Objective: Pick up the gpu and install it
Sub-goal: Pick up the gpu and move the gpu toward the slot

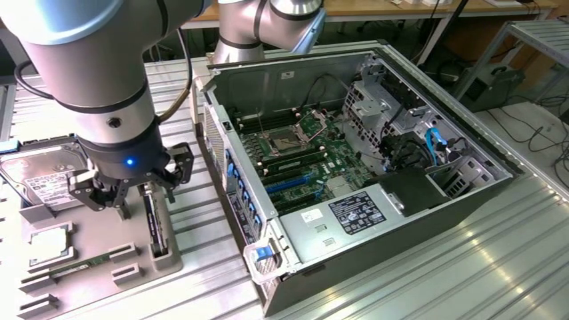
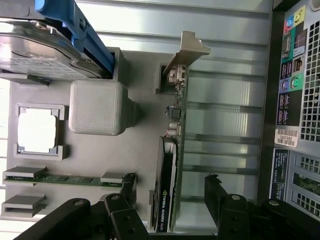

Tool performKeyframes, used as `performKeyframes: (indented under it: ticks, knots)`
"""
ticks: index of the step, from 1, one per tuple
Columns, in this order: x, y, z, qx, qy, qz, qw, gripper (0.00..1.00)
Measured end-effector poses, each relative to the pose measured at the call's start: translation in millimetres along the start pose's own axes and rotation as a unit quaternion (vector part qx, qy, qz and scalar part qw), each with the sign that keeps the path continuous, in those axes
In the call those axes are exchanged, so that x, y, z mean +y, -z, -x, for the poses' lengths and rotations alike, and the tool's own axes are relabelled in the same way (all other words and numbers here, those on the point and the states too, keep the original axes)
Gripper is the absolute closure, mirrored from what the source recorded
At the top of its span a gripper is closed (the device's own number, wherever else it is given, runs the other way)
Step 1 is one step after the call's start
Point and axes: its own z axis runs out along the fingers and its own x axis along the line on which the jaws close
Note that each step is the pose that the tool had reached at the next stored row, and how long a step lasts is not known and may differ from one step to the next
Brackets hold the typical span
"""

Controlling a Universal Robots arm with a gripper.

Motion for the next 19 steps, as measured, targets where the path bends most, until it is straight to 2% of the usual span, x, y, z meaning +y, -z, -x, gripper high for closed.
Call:
performKeyframes:
  ticks: [19]
  knots:
    - [-0.9, -8.8, -0.1, 0.0000, 0.000, -0.0001, 1.0000, 0.34]
